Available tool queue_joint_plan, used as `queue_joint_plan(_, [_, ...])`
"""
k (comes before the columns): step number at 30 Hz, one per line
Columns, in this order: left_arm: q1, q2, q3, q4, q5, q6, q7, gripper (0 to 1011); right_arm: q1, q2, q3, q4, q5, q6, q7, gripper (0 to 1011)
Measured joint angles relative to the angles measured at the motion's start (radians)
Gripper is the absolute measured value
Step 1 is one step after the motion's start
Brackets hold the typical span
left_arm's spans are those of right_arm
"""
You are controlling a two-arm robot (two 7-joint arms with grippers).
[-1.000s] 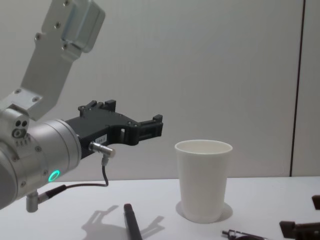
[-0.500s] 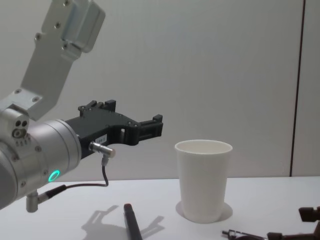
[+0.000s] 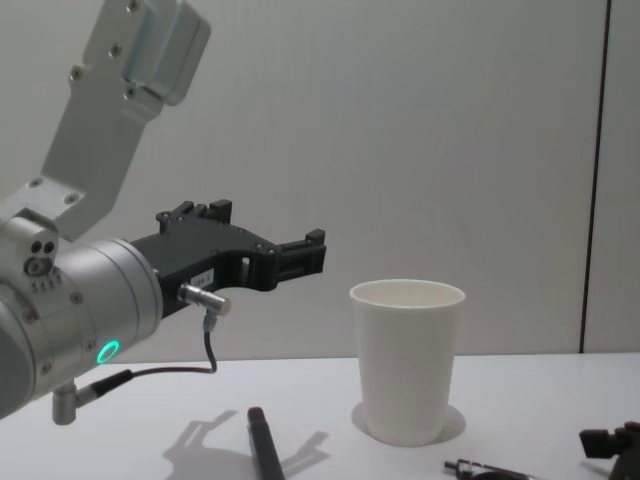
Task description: Place the pen into the pen holder.
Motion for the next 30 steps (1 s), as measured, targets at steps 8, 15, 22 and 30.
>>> queue_joint_plan(8, [0.0,0.0,0.0,0.0,0.0,0.0,0.0,1001,0.014,-0.01,-0.009,0.02,-0.01,-0.001,0.015,1001])
queue_joint_plan(15, [0.0,0.0,0.0,0.0,0.0,0.0,0.0,1001,0.022,-0.015,-0.013,0.03,-0.015,0.0,0.024,1001])
queue_joint_plan(22, [0.0,0.0,0.0,0.0,0.0,0.0,0.0,1001,0.025,-0.019,-0.018,0.035,-0.018,0.001,0.032,869])
queue_joint_plan(30, [0.0,0.0,0.0,0.0,0.0,0.0,0.0,1001,0.029,-0.021,-0.02,0.04,-0.02,0.002,0.035,789])
